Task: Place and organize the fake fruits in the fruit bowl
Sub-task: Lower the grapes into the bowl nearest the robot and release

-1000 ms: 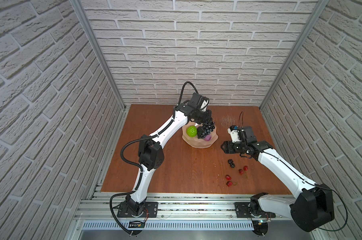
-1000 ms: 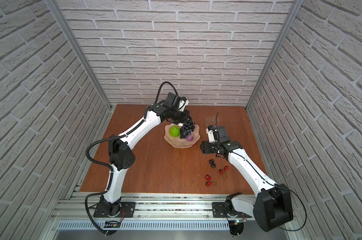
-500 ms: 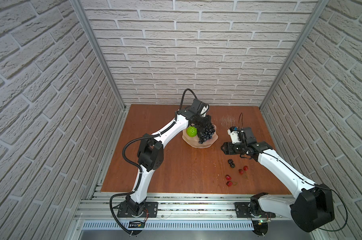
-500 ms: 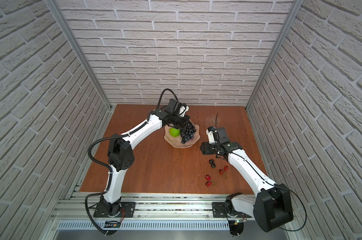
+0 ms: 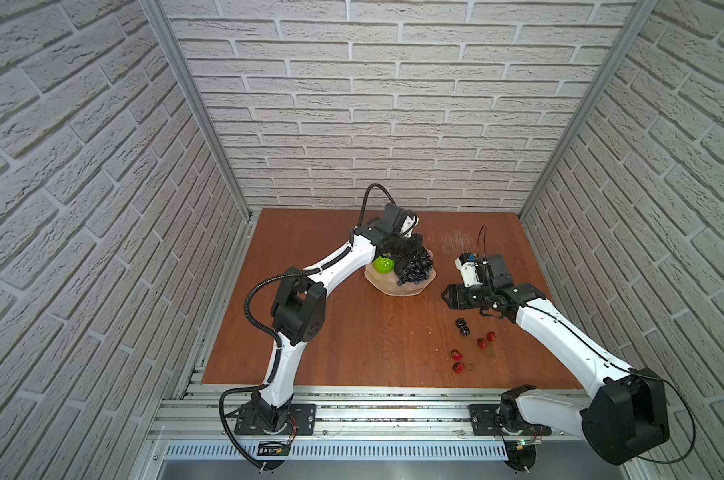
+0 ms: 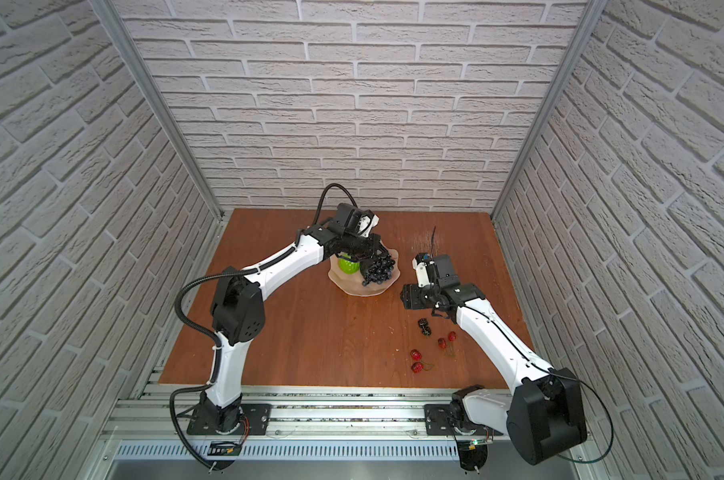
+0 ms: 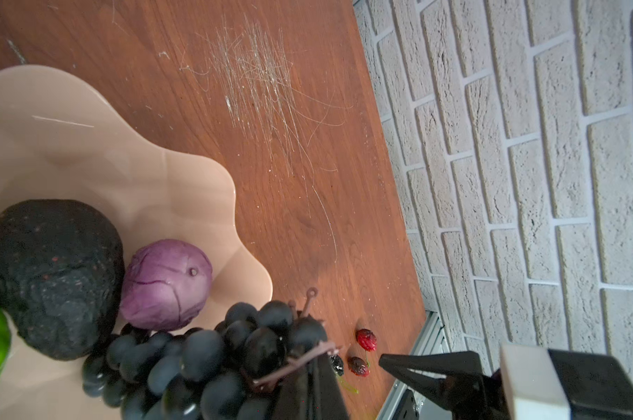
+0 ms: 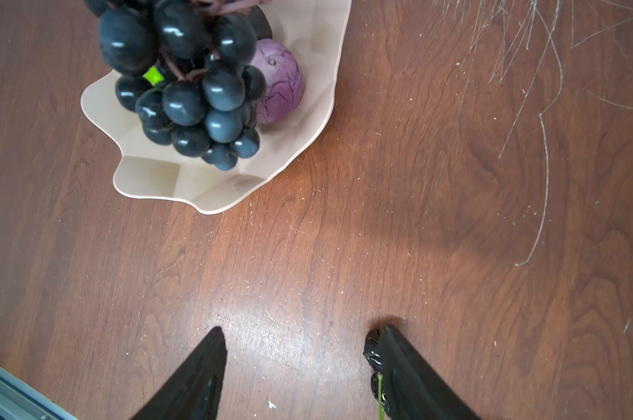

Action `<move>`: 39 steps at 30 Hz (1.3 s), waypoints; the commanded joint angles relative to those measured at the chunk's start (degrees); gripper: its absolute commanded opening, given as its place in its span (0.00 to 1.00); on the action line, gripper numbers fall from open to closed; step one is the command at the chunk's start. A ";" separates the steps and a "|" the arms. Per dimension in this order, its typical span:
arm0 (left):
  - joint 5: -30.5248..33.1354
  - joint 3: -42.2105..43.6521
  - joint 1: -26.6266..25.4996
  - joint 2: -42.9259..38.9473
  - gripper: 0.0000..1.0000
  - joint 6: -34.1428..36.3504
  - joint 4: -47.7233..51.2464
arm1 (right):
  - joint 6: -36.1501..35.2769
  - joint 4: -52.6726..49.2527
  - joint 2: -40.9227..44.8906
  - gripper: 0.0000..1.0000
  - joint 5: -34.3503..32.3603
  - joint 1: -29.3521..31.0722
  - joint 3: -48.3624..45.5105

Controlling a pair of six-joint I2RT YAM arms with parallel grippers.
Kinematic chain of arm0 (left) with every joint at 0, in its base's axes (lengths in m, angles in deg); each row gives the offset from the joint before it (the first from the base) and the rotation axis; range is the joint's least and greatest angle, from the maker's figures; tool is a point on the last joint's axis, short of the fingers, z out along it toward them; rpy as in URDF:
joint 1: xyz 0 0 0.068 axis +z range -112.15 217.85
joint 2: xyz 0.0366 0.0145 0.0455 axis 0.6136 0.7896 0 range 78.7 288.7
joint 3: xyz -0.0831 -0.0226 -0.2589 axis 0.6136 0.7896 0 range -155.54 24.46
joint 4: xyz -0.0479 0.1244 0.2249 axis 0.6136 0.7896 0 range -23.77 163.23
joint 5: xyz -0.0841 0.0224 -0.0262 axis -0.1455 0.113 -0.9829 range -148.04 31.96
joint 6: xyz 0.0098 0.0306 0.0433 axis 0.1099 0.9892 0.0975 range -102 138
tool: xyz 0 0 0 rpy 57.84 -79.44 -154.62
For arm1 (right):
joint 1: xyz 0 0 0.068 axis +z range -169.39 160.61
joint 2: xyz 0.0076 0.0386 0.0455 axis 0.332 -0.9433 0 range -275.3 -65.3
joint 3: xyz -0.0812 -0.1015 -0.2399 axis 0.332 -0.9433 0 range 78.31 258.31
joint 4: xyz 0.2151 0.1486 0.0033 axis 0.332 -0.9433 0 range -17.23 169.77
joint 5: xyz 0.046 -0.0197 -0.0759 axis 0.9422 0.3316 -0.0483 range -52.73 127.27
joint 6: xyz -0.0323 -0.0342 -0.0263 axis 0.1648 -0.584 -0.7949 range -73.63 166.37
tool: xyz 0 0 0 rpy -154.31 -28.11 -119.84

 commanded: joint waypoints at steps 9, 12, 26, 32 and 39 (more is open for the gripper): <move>0.30 13.09 3.88 -10.01 0.00 -2.26 -9.81 | 0.86 2.83 -0.14 0.69 1.82 -0.31 0.46; 0.37 15.45 4.58 -11.30 0.00 -2.09 -10.48 | 0.36 2.75 -1.09 0.69 1.80 -0.27 1.69; 0.10 24.09 8.37 -12.85 0.00 -1.08 -13.36 | -1.91 2.31 -6.82 0.69 1.49 -0.22 8.68; 0.21 27.18 9.91 -13.94 0.02 -1.01 -15.01 | -2.01 2.26 -7.96 0.69 1.21 -0.18 9.18; 0.30 27.25 10.20 -14.39 0.17 0.08 -14.37 | -2.54 1.96 -9.23 0.70 1.03 -0.19 10.49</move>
